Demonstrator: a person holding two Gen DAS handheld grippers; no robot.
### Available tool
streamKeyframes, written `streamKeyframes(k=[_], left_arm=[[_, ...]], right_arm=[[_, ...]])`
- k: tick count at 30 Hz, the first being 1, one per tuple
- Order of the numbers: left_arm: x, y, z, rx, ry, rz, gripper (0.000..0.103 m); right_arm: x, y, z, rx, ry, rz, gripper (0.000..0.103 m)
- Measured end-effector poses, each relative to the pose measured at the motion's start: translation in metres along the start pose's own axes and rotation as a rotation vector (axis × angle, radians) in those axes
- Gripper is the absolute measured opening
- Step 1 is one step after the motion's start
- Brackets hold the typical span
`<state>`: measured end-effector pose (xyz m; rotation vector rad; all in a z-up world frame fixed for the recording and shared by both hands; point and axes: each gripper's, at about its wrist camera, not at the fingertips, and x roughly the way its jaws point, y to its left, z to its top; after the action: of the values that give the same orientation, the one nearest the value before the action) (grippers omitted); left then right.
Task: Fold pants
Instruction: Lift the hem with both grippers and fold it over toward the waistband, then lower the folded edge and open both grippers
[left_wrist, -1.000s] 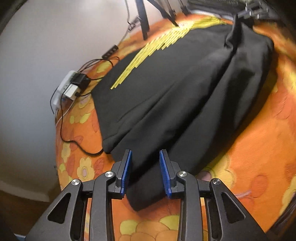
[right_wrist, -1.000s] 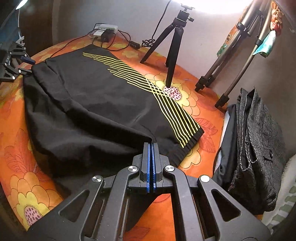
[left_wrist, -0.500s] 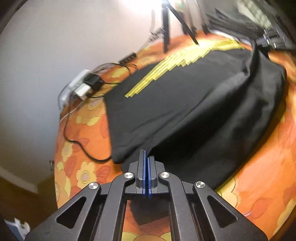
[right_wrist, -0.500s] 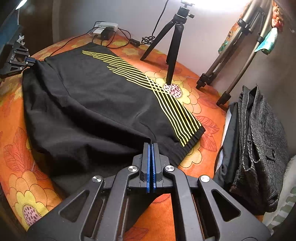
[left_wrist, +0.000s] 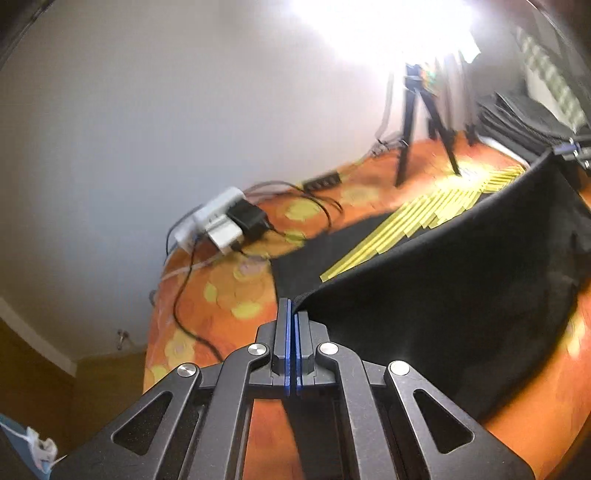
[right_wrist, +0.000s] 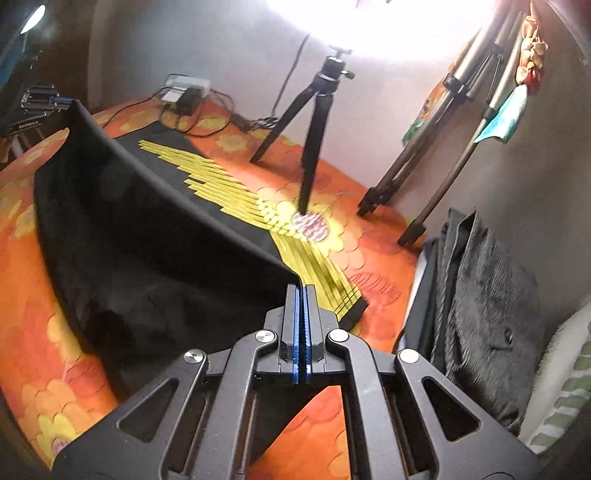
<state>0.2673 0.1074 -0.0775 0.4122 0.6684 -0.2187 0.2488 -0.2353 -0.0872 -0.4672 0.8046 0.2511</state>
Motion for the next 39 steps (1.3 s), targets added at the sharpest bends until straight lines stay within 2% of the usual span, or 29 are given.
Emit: streamKeyframes(k=[7,13,20,22,23,24,25,26,27,31,35,39], left_arm=[[0.06,0.0,0.035,0.001,0.004,0.036,0.001],[0.109,-0.002,0.041,0.0,0.051,0.039,0.001],[0.146,-0.009,0.035,0.006,0.152,0.006,0.001],[0.152,-0.011,0.034,0.017,0.168,0.028,0.004],[0.155,-0.01,0.034,0.012,0.182,0.036,0.008],[0.155,-0.009,0.035,0.004,0.19,0.04,0.019],[0.155,-0.007,0.036,-0.003,0.194,0.056,0.027],[0.155,-0.004,0.038,-0.01,0.192,0.078,0.041],[0.151,0.0,0.04,-0.03,0.182,0.095,0.049],[0.139,0.007,0.045,-0.055,0.156,0.121,0.055],[0.121,0.013,0.045,-0.07,0.138,0.128,0.055],[0.096,0.009,0.041,-0.077,0.116,0.108,0.055]], right_arm=[[0.041,-0.025,0.028,0.037,0.008,-0.047,0.002],[0.086,-0.033,0.032,0.03,0.06,-0.055,0.002],[0.128,-0.045,0.028,0.06,0.156,0.015,0.002],[0.135,-0.051,0.027,0.079,0.173,0.026,0.003],[0.137,-0.057,0.026,0.112,0.18,0.028,0.01],[0.137,-0.062,0.026,0.14,0.182,0.022,0.024],[0.136,-0.067,0.026,0.167,0.179,0.014,0.03],[0.132,-0.072,0.025,0.19,0.169,0.012,0.037],[0.129,-0.074,0.025,0.196,0.161,0.01,0.037],[0.114,-0.085,0.022,0.234,0.152,-0.014,0.038],[0.099,-0.093,0.014,0.272,0.147,-0.026,0.038],[0.073,-0.09,0.002,0.335,0.135,0.043,0.038]])
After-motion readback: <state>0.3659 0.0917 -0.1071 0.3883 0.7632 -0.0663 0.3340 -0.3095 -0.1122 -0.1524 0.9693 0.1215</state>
